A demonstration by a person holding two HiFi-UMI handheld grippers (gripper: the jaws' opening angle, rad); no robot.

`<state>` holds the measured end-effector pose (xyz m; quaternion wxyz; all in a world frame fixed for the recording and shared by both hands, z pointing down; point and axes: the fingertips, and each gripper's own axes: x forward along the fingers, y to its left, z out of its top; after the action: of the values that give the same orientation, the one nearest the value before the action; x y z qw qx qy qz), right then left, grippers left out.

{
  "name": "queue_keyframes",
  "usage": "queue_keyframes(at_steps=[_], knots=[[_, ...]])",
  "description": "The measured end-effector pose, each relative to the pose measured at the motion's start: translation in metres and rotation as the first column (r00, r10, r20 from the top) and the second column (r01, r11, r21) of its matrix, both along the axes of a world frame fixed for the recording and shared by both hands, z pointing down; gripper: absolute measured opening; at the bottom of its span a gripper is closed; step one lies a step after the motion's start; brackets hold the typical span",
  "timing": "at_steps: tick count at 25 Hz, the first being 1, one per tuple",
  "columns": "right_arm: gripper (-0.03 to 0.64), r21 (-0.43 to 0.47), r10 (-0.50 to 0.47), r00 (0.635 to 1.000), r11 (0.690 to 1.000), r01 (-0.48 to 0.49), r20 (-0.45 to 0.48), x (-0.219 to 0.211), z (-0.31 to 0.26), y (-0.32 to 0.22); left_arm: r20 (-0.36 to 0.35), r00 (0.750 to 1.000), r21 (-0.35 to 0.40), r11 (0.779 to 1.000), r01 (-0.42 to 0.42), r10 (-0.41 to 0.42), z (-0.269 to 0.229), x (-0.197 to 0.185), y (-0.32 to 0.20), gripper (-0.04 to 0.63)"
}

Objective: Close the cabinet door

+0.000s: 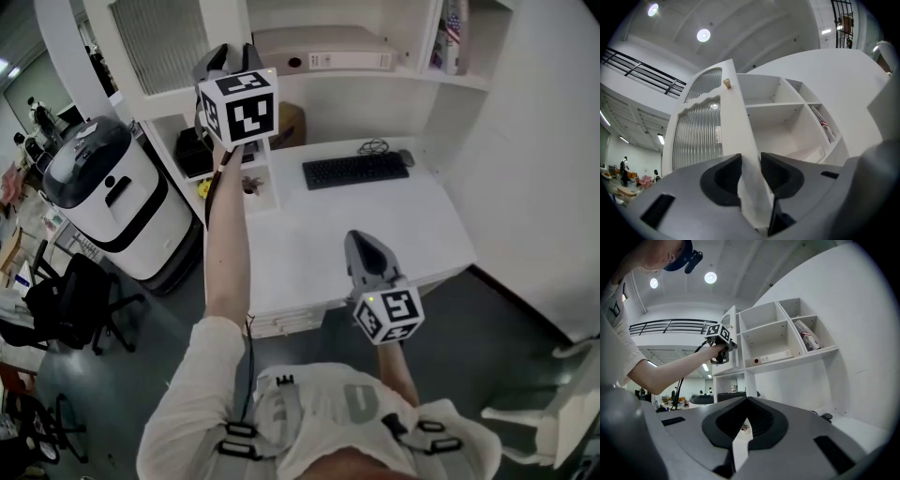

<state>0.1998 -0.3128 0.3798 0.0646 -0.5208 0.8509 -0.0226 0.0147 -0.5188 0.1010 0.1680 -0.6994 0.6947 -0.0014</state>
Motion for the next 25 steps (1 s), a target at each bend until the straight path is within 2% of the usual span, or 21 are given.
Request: queue_keyframes(at_steps=[25], knots=[[0.002, -0.005, 0.041, 0.999, 0.999, -0.041, -0.007, 0.006, 0.001, -0.016, 0.034, 0.999, -0.039, 0.999, 0.019, -0.018, 0.000, 0.002, -0.047, 0.117]])
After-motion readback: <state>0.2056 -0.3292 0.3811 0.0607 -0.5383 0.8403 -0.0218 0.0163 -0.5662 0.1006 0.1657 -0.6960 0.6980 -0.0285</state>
